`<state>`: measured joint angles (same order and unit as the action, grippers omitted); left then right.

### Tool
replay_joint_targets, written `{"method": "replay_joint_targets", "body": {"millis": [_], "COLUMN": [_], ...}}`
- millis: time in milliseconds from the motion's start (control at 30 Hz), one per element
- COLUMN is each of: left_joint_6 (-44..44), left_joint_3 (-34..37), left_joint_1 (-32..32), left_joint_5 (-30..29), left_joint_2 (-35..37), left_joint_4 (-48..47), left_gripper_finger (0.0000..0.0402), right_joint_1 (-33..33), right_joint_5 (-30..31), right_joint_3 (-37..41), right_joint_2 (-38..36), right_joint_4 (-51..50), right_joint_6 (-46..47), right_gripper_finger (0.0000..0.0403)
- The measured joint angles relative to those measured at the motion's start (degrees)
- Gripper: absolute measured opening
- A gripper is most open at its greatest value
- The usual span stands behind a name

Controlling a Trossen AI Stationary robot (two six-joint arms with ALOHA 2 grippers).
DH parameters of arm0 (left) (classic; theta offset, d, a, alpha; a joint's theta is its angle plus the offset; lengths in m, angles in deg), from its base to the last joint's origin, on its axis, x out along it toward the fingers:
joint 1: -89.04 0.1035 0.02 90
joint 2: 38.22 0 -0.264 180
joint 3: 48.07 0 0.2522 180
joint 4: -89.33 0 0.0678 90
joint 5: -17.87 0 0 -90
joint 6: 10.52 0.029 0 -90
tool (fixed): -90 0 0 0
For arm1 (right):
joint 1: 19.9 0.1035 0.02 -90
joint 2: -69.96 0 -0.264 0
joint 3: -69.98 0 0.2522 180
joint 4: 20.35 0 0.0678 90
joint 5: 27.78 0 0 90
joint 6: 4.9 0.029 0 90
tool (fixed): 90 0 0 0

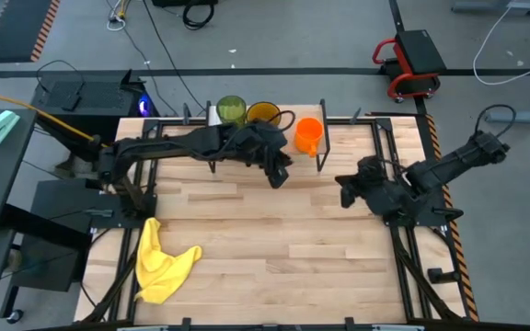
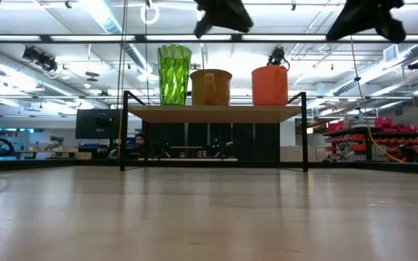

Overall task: Stack small to large cups/mugs on shelf
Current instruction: Put the orange mug on the shelf

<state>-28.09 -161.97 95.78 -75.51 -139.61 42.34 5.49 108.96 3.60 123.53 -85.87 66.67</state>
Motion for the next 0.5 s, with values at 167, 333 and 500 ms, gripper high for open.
{"method": "replay_joint_targets", "body": {"millis": [167,333,500], "left_joint_6": [-1.37,-3.09,-3.25], "left_joint_3": [0.04,-0.02,-0.02], "left_joint_1": [-2.37,-3.25,-3.52], "left_joint_5": [-4.98,-5.97,-6.10], "left_joint_2": [3.37,7.09,9.70], "left_joint_4": [-6.87,-13.89,-21.32], "left_gripper_finger": [0.0061,0.0052,0.0044], "right_joint_1": [-11.48,-22.06,-29.66], "right_joint_5": [-7.08,-14.59,-20.97], "right_joint_3": [0.00,0.00,-0.06], "right_joint_2": [-0.03,-0.17,1.01], "right_joint_4": [3.71,10.87,13.92], "right_joint_6": [-11.04,-21.41,-24.04], "right_gripper_finger": [0.0013,0.0006,0.0004]}}
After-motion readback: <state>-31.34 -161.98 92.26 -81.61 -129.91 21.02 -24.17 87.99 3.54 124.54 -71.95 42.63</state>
